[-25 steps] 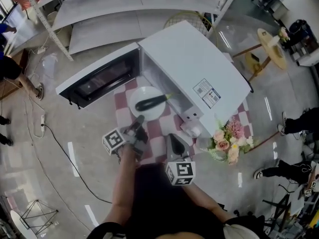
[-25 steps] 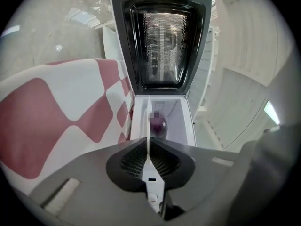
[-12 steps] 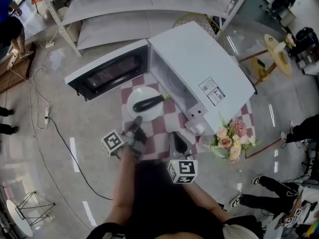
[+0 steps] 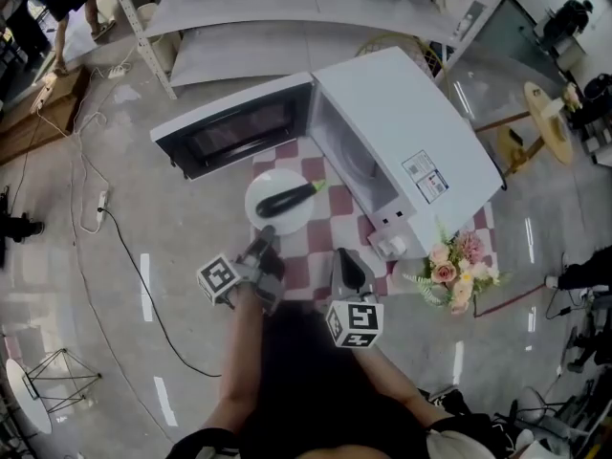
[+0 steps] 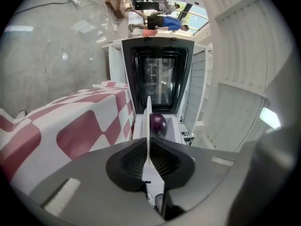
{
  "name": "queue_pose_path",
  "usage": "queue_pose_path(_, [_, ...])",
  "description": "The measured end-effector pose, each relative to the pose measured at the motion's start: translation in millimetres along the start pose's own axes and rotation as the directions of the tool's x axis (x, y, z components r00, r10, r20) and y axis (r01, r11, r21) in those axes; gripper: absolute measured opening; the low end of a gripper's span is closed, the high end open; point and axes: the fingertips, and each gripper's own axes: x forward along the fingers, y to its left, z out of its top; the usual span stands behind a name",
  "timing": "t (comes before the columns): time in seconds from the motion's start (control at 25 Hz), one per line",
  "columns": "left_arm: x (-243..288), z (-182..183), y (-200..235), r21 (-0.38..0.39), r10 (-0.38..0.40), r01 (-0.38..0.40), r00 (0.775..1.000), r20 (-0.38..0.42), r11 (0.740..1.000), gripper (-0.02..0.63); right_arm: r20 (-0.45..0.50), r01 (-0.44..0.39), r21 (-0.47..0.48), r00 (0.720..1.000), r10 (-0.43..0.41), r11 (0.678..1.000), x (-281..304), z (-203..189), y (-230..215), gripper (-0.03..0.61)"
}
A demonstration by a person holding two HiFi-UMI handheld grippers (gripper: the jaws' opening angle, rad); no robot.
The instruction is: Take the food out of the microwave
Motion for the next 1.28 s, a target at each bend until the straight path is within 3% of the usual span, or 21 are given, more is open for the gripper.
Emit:
queue_pose_path(0.28, [-17, 2, -14, -0.038, -0.039, 0.040, 0.999, 0.037, 0.998, 0.025, 0.019, -0.012, -0.004, 1.000, 0.012, 1.000, 0, 5, 9, 0.000])
queue_pose_path(0.68, [-46, 13, -19, -0.033, -0.035, 0.039, 0.993, 0.110, 0.999, 0.026, 0.039, -0.035, -0.010, 0.999, 0.035, 0.999, 3, 11, 22, 0.000])
queue_pose_path(1.28, [-86, 34, -32, -0.058, -0.045, 0.062, 0.968, 0.248, 0.996, 0.025, 0.057, -0.066, -0.032, 0.996, 0.068, 0.997, 13, 20, 40, 0.000])
